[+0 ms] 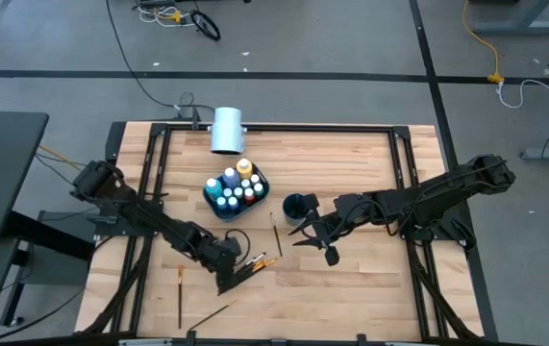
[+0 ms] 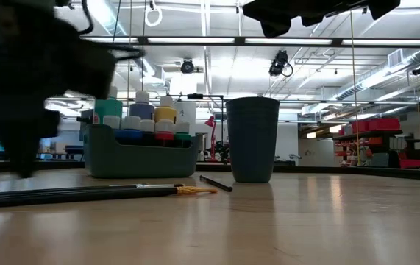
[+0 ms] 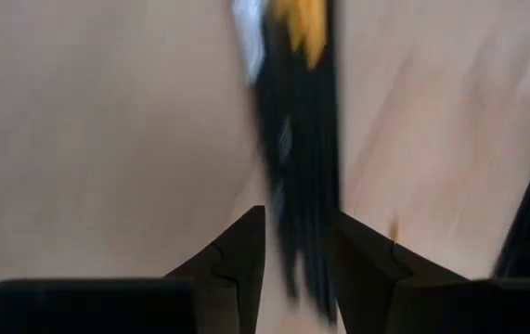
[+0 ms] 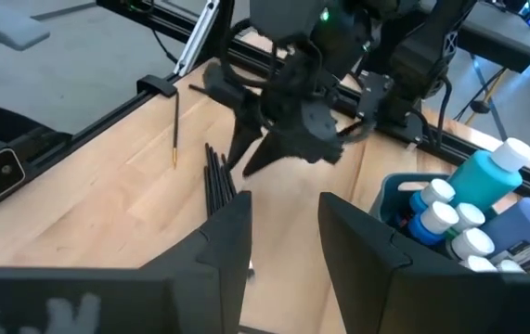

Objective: Pick & Place Paint Supplies
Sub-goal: Put the gold paint brush into the blue cup

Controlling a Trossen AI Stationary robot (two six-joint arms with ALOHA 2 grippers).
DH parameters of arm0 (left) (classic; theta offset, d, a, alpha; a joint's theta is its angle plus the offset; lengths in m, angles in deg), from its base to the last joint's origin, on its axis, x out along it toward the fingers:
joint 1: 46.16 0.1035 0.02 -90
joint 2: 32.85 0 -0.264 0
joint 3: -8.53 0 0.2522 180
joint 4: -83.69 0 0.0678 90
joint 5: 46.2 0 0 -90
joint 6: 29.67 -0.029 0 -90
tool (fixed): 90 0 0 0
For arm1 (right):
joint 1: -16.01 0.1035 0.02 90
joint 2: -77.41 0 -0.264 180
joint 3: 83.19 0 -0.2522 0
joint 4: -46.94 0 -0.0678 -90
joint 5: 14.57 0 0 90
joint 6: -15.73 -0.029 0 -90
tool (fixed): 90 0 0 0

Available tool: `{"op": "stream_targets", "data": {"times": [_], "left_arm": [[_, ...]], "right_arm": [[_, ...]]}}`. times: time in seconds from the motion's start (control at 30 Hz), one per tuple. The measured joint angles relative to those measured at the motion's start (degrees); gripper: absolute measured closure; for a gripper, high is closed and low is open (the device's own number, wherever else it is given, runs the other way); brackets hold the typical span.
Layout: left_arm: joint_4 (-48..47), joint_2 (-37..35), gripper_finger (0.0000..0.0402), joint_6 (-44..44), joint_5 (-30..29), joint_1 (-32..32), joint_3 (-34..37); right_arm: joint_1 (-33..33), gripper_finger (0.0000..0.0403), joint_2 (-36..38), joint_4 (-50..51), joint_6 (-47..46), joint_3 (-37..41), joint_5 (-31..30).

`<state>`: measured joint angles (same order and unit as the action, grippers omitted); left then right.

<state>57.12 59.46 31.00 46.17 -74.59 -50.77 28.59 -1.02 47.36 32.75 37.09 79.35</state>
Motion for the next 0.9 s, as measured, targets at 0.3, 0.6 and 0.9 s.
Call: {"op": "stream_targets", "data": {"times": [0.3, 0.6, 0.9], "left_arm": [[-23.92, -0.68, 0.0287, 11.76, 13.72, 0.02, -0.04], [-36.13, -0.68, 0.0287, 25.22, 15.38, -0.09, -0.04], [-37.21, -0.65, 0.0287, 37.15, 13.38, -1.92, -0.04]], "right_arm": [[0.02, 0.0273, 0.0, -0.42, 0.52, 0.0, -0.02], [0.02, 0.0273, 0.0, -0.73, 1.7, 0.0, 0.0], [0.02, 0.0273, 0.0, -0.74, 1.95, 0.0, 0.0]]}}
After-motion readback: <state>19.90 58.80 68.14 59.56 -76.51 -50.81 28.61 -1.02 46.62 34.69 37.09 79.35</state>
